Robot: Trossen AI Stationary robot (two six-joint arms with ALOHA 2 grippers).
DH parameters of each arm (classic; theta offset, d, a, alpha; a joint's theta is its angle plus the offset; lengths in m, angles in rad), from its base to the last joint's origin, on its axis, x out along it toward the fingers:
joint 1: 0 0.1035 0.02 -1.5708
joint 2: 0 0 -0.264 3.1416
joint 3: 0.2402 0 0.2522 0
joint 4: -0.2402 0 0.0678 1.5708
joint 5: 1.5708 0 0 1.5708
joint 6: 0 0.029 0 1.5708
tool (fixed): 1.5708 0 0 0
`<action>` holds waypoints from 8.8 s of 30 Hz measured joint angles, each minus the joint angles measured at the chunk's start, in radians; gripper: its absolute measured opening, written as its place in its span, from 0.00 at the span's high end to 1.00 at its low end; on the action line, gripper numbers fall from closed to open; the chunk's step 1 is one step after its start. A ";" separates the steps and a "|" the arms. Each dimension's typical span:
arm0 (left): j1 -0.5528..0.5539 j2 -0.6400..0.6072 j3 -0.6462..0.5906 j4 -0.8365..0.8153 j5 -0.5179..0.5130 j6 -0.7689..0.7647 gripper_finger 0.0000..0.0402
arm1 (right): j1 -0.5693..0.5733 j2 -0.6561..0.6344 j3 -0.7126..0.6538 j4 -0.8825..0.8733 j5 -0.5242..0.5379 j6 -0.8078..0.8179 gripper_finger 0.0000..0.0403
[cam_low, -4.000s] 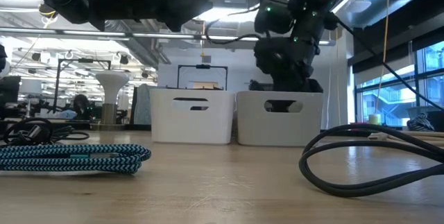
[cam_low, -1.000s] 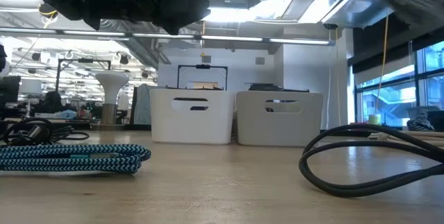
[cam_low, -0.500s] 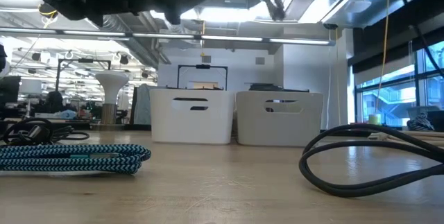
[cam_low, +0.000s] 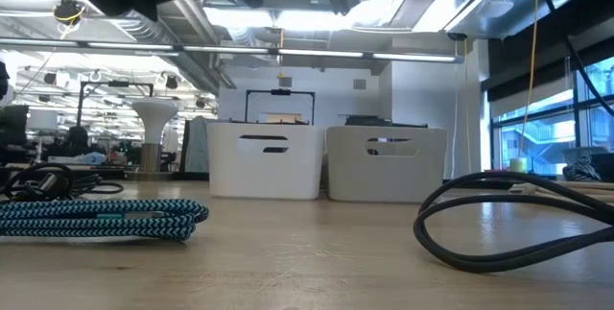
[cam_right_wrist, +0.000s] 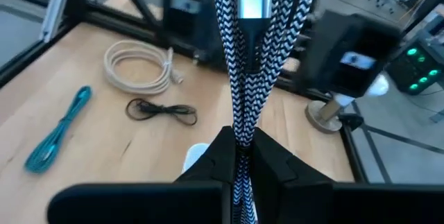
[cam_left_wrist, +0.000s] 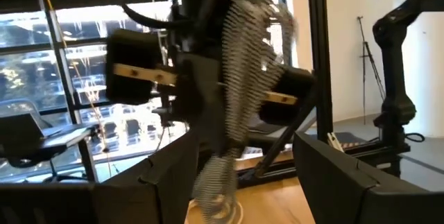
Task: Pick & Place USB Port
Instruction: Put the white patterned charger cable into the white bin, then put the brown HDMI cable into the black bin
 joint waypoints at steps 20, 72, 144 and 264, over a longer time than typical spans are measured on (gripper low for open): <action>-0.004 0.000 0.040 -0.040 -0.004 0.017 0.44 | -0.057 0.082 0.001 0.179 -0.130 -0.038 0.95; 0.048 0.220 0.537 -1.511 -0.518 1.156 0.97 | -0.053 0.003 0.257 -1.104 0.511 0.507 0.37; -0.683 -0.250 0.074 -1.601 -0.260 -1.271 0.80 | -0.052 0.004 0.256 -1.144 0.497 0.564 0.37; 0.517 0.537 0.845 -1.171 0.210 0.200 0.99 | -0.052 0.004 0.256 -1.079 0.500 0.479 0.37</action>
